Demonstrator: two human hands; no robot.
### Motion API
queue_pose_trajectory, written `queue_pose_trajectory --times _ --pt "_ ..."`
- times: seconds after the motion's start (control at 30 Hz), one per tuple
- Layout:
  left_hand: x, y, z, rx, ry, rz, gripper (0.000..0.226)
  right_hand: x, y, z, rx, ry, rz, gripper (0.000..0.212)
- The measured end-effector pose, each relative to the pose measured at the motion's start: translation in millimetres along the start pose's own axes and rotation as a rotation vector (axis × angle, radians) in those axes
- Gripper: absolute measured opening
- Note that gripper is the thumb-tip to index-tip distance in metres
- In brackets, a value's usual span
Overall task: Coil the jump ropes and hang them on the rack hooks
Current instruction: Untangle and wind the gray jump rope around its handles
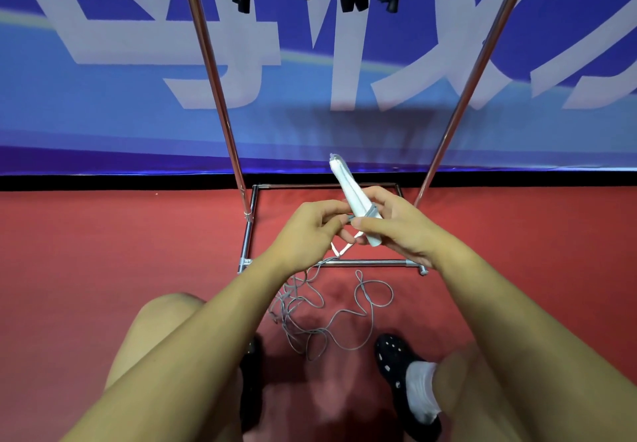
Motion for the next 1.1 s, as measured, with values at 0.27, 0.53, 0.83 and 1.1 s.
queue_pose_trajectory --times 0.27,0.53,0.83,1.1 --pt "6.3 -5.4 -1.4 -0.03 -0.103 0.07 0.023 -0.3 -0.4 1.4 0.019 -0.016 0.216 0.044" --pt "12.6 -14.7 3.7 -0.012 -0.207 -0.025 0.029 4.3 7.0 3.4 0.027 0.005 0.212 0.036" --pt "23.0 -19.9 2.2 -0.093 -0.272 -0.22 0.053 -2.6 6.8 -7.0 0.002 -0.084 0.449 0.034" --pt "19.4 -10.7 1.5 -0.037 -0.277 -0.127 0.034 -20.5 7.6 -16.8 -0.043 0.033 0.21 0.029"
Point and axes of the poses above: each hand's wrist, its own z-axis away from the middle knuckle, its own y-axis out of the palm, x = y × z, the point moved 8 cm from there along -z, towards the middle knuckle, and after that the axes turned 1 degree about y, right-handed, at the moved point
